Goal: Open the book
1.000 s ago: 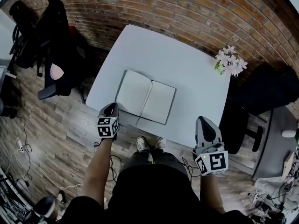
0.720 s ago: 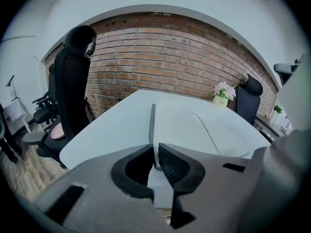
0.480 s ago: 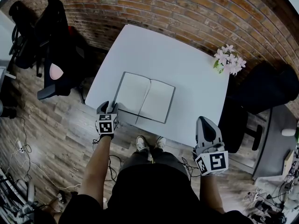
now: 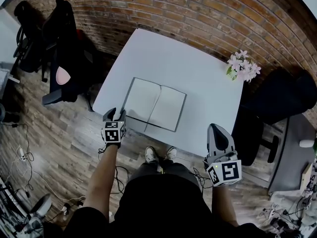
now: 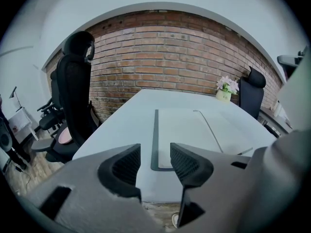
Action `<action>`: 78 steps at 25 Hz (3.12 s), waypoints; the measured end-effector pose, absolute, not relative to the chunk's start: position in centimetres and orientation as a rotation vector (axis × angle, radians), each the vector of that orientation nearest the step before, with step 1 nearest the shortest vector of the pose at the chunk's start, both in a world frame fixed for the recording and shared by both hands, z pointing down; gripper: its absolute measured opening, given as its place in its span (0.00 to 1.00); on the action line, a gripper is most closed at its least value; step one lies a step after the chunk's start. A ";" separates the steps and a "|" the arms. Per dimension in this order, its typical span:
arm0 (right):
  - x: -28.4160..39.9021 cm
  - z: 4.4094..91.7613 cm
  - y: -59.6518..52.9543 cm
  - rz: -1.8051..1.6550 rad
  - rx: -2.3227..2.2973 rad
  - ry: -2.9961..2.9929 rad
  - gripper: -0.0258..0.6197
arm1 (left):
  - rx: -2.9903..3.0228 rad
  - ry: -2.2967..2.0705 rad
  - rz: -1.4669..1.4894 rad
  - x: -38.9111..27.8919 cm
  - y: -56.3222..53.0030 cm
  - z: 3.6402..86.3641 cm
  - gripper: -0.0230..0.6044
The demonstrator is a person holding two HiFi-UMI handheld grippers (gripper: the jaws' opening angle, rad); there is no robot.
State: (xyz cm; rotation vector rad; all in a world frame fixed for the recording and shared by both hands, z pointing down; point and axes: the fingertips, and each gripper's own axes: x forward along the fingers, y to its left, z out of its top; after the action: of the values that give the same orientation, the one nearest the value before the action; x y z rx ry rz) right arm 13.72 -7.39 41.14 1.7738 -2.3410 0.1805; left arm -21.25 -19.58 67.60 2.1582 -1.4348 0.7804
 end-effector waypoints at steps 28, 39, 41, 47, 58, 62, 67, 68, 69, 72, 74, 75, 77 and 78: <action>16.6 37.9 -7.0 0.111 1.827 -2.402 0.06 | 2.619 -1.508 0.295 -13.0 -19.4 40.4 0.08; 20.0 35.3 -8.2 0.032 1.911 -2.401 0.06 | 2.697 -1.522 0.024 -11.6 -16.6 32.9 0.08; 21.1 35.1 -8.3 0.033 1.940 -2.385 0.06 | 2.712 -1.538 -0.013 -11.7 -15.9 31.8 0.08; 24.0 34.6 -8.2 0.022 2.021 -2.332 0.06 | 2.778 -1.626 -0.102 -11.6 -13.5 29.1 0.08; 26.2 33.0 -7.7 -0.010 2.078 -2.311 0.06 | 2.805 -1.693 -0.152 -11.7 -12.0 28.6 0.08; 26.4 32.1 -7.6 -0.030 2.098 -2.313 0.06 | 2.813 -1.684 -0.175 -11.7 -11.7 28.7 0.08; 25.4 31.3 -7.7 -0.055 2.076 -2.347 0.06 | 2.788 -1.704 -0.209 -12.3 -11.5 28.2 0.08; 25.2 31.2 -7.7 -0.058 2.070 -2.354 0.06 | 2.787 -1.706 -0.216 -12.4 -11.4 28.1 0.08; 25.0 31.1 -7.7 -0.057 2.063 -2.361 0.06 | 2.785 -1.706 -0.217 -12.4 -11.3 28.2 0.08; 24.4 31.2 -7.5 -0.046 2.048 -2.372 0.06 | 2.764 -1.698 -0.213 -12.8 -10.9 28.6 0.08; 24.1 31.4 -7.2 -0.056 2.042 -2.366 0.06 | 2.752 -1.695 -0.210 -13.1 -10.6 28.8 0.08; 24.0 31.3 -7.1 -0.076 2.041 -2.359 0.06 | 2.749 -1.695 -0.207 -13.2 -10.4 28.9 0.08; 23.6 31.2 -6.8 -0.126 2.033 -2.349 0.06 | 2.747 -1.693 -0.199 -13.4 -10.1 29.0 0.08; 23.4 31.1 -6.6 -0.139 2.027 -2.351 0.06 | 2.746 -1.693 -0.196 -13.4 -9.9 29.1 0.08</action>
State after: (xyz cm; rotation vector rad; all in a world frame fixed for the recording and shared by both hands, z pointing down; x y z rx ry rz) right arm 23.37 -6.64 31.14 2.0270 -2.3505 -0.1391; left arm -13.44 -9.89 29.09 2.7456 -1.6926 -0.1957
